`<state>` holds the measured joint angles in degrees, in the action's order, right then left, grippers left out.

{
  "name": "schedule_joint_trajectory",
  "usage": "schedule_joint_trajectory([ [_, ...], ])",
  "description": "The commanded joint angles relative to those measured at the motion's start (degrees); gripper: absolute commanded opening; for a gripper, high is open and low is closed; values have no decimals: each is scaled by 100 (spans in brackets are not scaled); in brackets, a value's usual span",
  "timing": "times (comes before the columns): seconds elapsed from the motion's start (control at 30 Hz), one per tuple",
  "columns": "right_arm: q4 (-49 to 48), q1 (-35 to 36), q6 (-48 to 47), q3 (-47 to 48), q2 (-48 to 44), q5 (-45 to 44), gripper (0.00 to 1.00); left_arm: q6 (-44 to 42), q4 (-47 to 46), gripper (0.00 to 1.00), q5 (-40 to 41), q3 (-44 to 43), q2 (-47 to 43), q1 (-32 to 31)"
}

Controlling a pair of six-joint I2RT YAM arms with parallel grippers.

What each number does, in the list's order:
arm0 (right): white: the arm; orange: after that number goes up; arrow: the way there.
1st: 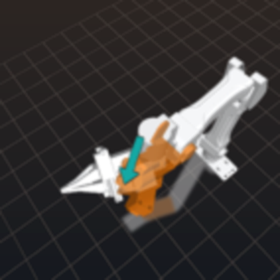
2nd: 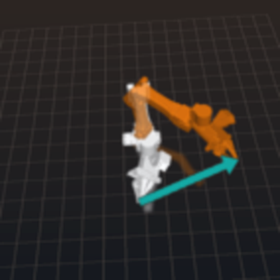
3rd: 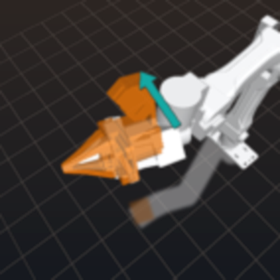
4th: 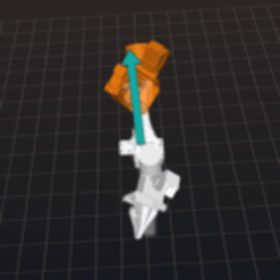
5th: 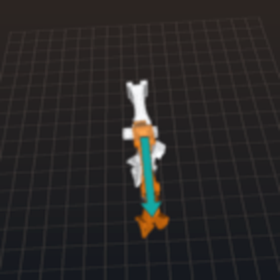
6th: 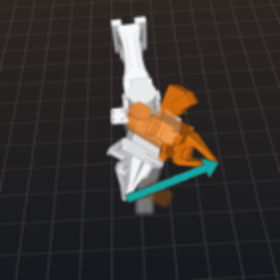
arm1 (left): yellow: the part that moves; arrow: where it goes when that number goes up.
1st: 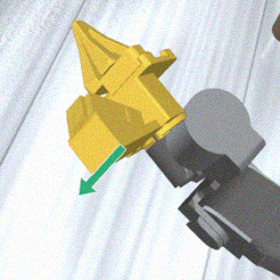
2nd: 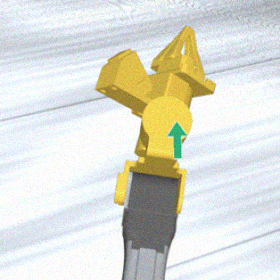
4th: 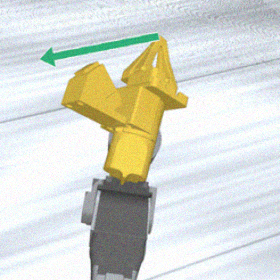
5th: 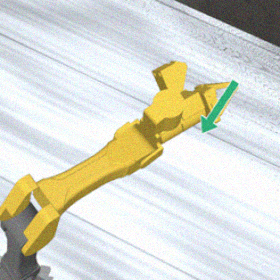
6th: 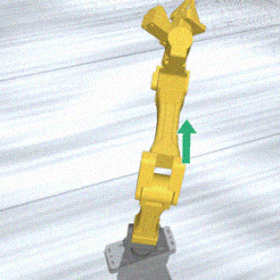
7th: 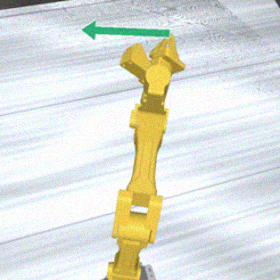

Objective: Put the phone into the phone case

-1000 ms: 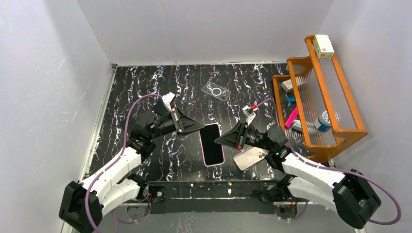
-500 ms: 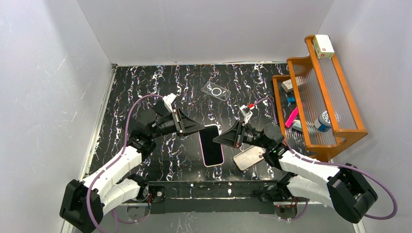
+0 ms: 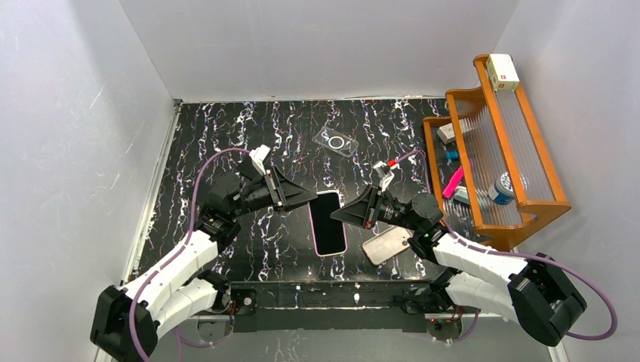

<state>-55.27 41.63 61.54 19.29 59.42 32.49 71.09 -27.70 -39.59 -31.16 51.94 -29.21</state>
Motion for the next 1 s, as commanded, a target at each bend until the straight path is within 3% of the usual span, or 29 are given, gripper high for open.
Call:
schedule_joint_trajectory([
  [0.0, -517, 7, -14, 361, -40, -206, 4, -290, 3, 36, -106, -109, 21, -14],
  [0.37, -518, 12, -59, 442, 72, -599, 1, -653, 33, 50, -216, 18, 191, -189],
  [0.5, -624, 14, 66, 462, 151, -934, 1, -725, 11, 50, -167, 39, 211, -272],
  [0.57, -719, 5, 130, 489, 218, -1019, 1, -737, -13, 45, -164, 41, 227, -301],
  [0.7, -817, 10, 156, 562, 353, -860, 2, -780, -72, 18, -175, 48, 213, -339],
  [0.8, -649, 8, 20, 586, 293, -617, 17, -943, -86, 2, -303, 28, 185, -340],
  [0.97, 412, -17, -526, 716, -240, -732, 48, -1185, -86, 0, -597, -21, 155, -340],
])
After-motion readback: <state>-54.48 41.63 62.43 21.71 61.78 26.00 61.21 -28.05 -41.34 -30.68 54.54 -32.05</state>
